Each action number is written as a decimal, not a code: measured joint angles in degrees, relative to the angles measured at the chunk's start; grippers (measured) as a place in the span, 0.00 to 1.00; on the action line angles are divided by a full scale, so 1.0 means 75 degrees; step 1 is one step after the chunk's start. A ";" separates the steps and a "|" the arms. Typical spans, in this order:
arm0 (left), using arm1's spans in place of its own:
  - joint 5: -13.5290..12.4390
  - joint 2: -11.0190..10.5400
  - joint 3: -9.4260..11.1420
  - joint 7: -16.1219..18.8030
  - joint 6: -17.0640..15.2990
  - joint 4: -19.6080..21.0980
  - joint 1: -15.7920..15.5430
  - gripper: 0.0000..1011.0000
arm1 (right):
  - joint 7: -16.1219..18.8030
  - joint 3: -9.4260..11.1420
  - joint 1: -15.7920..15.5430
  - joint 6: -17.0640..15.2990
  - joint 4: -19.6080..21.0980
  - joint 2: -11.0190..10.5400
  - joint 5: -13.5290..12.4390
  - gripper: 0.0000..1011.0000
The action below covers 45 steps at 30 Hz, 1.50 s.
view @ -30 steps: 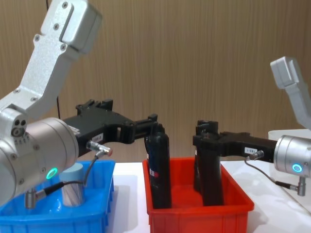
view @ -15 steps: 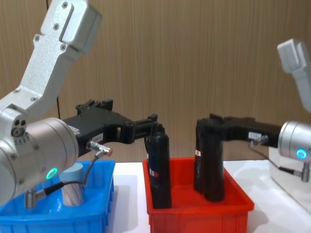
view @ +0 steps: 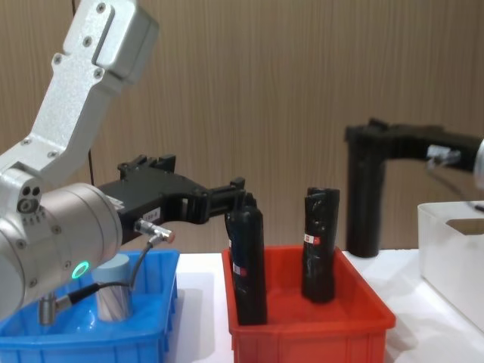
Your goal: Pick the cotton swabs from the blue box and place them into the white box.
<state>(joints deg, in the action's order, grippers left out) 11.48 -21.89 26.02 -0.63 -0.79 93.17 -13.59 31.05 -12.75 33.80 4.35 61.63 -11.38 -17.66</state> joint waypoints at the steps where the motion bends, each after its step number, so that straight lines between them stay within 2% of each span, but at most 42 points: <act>1: 0.0000 0.0000 0.0000 0.0001 0.0000 0.0000 0.0000 0.99 | -0.0053 0.0026 -0.0032 -0.0037 0.0100 -0.0027 -0.0009 0.51; 5: 0.0000 0.0000 0.0000 0.0000 0.0000 0.0000 0.0000 0.99 | -0.0372 0.0211 -0.0210 -0.0278 0.0700 -0.0220 -0.0072 0.51; 9: 0.0000 0.0000 0.0000 0.0000 0.0000 0.0000 0.0000 0.99 | -0.0649 0.0375 -0.0307 -0.0451 0.1076 -0.0377 -0.0122 0.51; 16: 0.0000 0.0000 0.0000 0.0001 0.0000 0.0000 0.0000 0.99 | -0.1156 0.0668 -0.0403 -0.0695 0.1530 -0.0638 -0.0141 0.51; 22: 0.0000 0.0000 0.0000 0.0000 0.0000 0.0000 0.0000 0.99 | -0.1604 0.0903 -0.0421 -0.0838 0.1682 -0.0833 -0.0120 0.51; 28: 0.0000 0.0000 0.0000 0.0000 0.0000 0.0000 0.0000 0.99 | -0.1930 0.1084 -0.0398 -0.0908 0.1655 -0.0982 -0.0055 0.51; 36: 0.0000 0.0000 0.0000 0.0000 0.0000 0.0000 0.0000 0.99 | -0.2199 0.1262 -0.0276 -0.0964 0.1305 -0.1124 0.0025 0.51; 40: 0.0000 0.0000 0.0000 0.0000 0.0000 0.0000 0.0000 0.99 | -0.2218 0.1308 -0.0205 -0.0952 0.1072 -0.1150 0.0042 0.58; 45: 0.0000 0.0000 0.0000 0.0000 0.0000 0.0000 0.0000 0.99 | -0.2215 0.1347 -0.0103 -0.0893 0.0775 -0.1179 0.0043 0.73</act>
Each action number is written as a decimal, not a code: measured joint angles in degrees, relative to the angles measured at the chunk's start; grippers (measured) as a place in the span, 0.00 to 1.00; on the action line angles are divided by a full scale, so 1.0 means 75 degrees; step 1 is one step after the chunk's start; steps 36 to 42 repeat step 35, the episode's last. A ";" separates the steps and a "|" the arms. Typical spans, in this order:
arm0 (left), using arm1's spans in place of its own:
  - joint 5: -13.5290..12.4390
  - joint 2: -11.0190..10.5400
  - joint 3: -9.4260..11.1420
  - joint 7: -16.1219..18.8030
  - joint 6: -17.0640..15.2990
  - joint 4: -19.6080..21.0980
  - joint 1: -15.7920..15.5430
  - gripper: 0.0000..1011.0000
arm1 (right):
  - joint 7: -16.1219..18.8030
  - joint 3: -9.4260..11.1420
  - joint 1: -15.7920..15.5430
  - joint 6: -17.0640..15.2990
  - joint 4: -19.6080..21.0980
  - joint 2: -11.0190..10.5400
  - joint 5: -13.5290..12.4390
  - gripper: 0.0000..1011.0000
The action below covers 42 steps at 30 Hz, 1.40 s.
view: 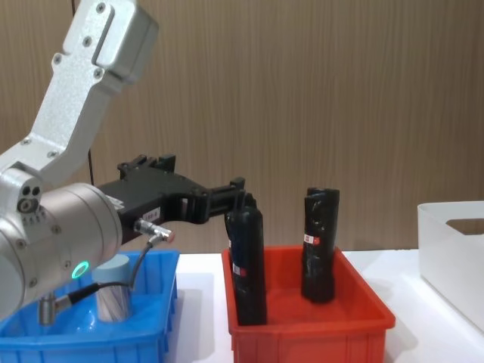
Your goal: Pick the cotton swabs from the blue box and place them into the white box.
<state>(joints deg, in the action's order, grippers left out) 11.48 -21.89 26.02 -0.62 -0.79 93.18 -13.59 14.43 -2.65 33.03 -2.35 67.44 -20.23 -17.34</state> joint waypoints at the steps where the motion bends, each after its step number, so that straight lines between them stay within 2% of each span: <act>1: 0.0000 0.0000 0.0000 0.0000 0.0000 0.0000 0.0000 0.99 | 0.0000 0.0004 0.0012 0.0008 -0.0033 -0.0003 0.0000 0.76; 9: 0.0000 0.0000 0.0000 0.0000 0.0000 0.0000 0.0000 0.99 | 0.0013 0.0043 0.0082 0.0097 -0.0252 -0.0027 -0.0017 0.99; 42: 0.0000 0.0000 0.0000 0.0000 0.0000 0.0000 0.0000 0.99 | 0.0079 0.0113 0.0066 0.0193 -0.0332 -0.0068 -0.0088 0.99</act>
